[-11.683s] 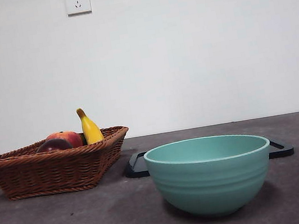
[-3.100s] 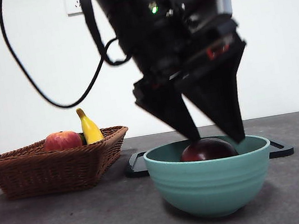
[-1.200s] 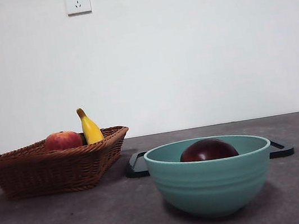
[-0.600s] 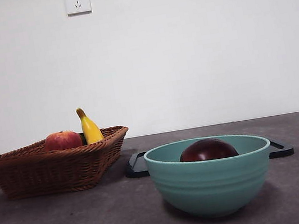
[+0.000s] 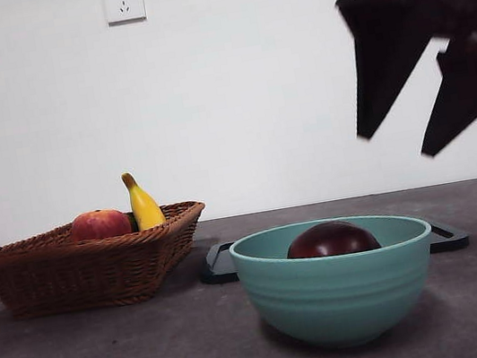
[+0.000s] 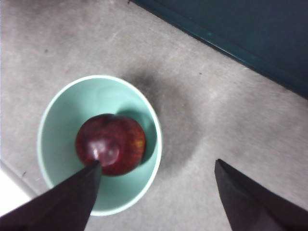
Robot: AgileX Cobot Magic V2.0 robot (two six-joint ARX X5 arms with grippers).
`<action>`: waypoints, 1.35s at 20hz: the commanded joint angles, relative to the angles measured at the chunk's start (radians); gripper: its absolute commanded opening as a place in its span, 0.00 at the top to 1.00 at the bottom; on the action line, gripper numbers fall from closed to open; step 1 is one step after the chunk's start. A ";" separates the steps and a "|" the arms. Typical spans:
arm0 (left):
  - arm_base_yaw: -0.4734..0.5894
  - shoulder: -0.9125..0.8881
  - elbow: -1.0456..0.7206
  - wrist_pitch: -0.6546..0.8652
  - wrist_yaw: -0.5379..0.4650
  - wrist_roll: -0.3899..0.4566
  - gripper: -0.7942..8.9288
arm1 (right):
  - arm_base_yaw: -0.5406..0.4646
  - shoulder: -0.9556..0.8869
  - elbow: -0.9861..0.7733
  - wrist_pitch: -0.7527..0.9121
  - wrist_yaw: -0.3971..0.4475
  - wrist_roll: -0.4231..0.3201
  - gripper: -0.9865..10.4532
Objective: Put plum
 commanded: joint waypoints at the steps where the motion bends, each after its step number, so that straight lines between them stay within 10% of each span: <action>1: -0.005 0.005 0.008 0.010 0.006 0.023 0.50 | 0.018 0.040 -0.031 0.056 0.001 0.026 0.58; 27: -0.005 0.005 0.008 0.014 0.006 0.023 0.50 | 0.088 0.148 -0.120 0.269 0.040 0.072 0.91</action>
